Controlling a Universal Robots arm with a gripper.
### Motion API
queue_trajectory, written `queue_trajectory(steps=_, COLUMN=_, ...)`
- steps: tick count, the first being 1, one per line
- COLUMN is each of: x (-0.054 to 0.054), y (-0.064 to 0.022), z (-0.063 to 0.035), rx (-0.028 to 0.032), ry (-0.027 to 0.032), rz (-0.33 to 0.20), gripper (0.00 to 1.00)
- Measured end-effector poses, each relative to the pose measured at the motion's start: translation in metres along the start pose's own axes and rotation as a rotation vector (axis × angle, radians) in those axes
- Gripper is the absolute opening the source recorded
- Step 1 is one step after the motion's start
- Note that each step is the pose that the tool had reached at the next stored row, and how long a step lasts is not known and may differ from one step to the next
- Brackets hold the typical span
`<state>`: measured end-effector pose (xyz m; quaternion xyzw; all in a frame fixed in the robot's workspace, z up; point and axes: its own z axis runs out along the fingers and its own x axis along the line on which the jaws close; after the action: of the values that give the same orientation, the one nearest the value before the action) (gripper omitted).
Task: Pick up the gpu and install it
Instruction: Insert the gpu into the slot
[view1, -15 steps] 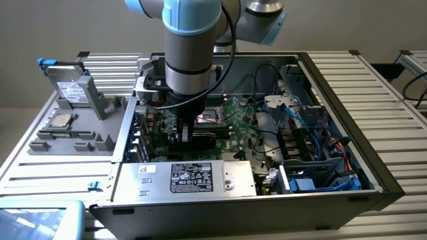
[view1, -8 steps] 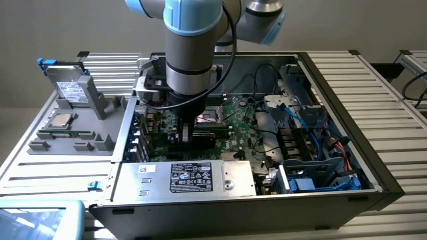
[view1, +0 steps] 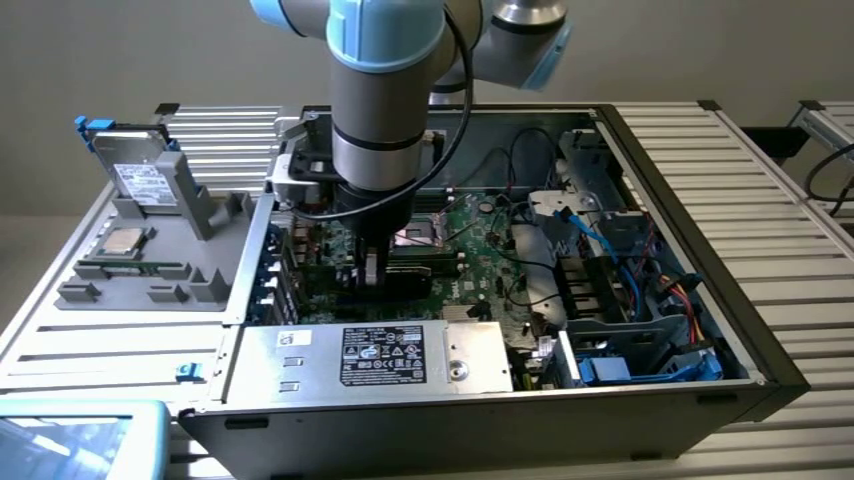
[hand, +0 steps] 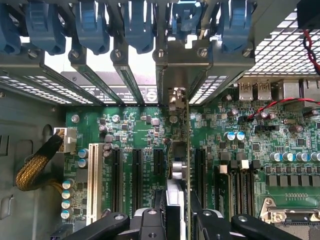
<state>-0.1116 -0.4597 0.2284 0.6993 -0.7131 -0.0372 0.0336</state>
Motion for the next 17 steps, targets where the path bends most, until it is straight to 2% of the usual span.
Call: queue_trajectory(steps=17, x=0.0, y=-0.0007, z=-0.0002, rx=-0.0001, ry=0.0001, rz=0.0, gripper=0.29)
